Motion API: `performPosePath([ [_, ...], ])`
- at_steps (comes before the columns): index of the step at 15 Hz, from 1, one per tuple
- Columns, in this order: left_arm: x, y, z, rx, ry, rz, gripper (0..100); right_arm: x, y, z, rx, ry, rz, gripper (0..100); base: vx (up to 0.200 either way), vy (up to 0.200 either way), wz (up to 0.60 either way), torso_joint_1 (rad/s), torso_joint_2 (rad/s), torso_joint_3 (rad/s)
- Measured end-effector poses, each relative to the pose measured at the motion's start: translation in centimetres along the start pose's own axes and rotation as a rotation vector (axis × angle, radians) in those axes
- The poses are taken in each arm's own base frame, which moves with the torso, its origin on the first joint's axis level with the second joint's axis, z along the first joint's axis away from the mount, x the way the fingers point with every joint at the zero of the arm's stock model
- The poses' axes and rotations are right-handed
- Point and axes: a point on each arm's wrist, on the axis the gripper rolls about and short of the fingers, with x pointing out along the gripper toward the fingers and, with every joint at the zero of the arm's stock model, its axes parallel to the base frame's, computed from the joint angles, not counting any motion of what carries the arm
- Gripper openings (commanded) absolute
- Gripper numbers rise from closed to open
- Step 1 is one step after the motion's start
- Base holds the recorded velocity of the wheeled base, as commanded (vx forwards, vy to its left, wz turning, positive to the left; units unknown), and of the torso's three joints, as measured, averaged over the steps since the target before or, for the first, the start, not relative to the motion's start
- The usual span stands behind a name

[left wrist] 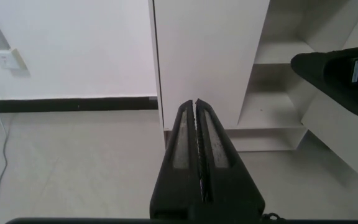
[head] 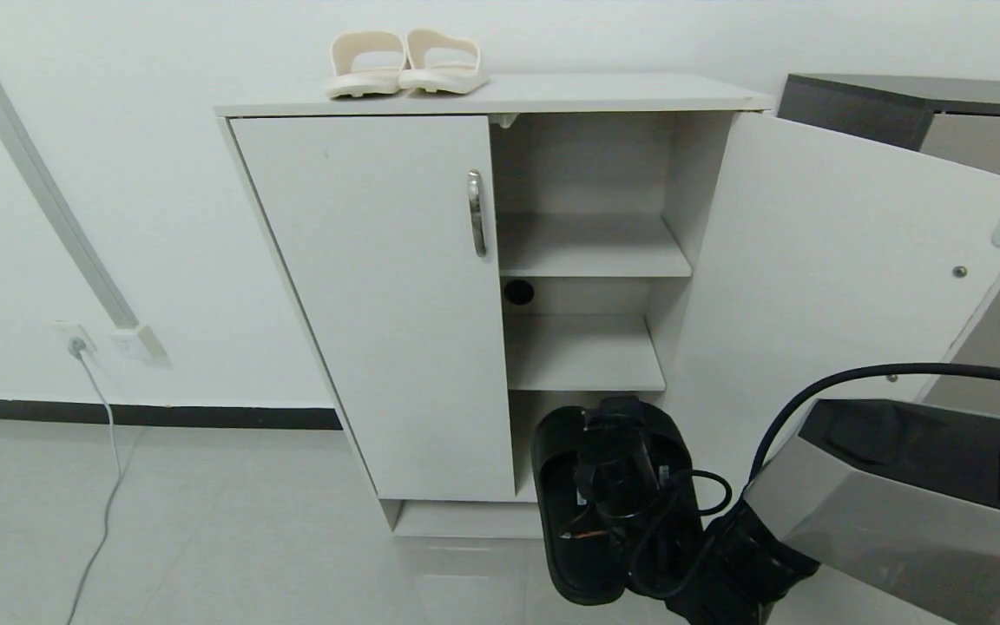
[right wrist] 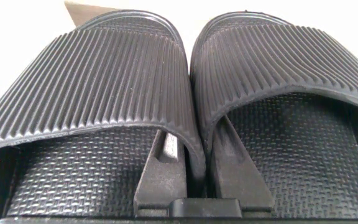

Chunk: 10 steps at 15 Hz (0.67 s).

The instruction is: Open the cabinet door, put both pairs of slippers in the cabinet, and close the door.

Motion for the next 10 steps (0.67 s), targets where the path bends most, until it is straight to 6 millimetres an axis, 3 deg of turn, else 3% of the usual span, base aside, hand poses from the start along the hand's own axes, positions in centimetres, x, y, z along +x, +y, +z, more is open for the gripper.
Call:
performPosePath([
  [7, 0.0, 0.0, 0.0, 0.001, 0.0, 0.0, 0, 1.5, 0.7, -0.5, 0.009, -0.007, -0.003, 0, 0.0, 0.0, 0.0, 0.004, 0.0, -0.197],
  [10, 0.0, 0.0, 0.0, 0.0, 0.0, 0.0, 0, 2.2, 1.0, -0.8, 0.028, -0.03, -0.007, 0, 0.0, 0.0, 0.0, 0.003, 0.0, -0.067],
])
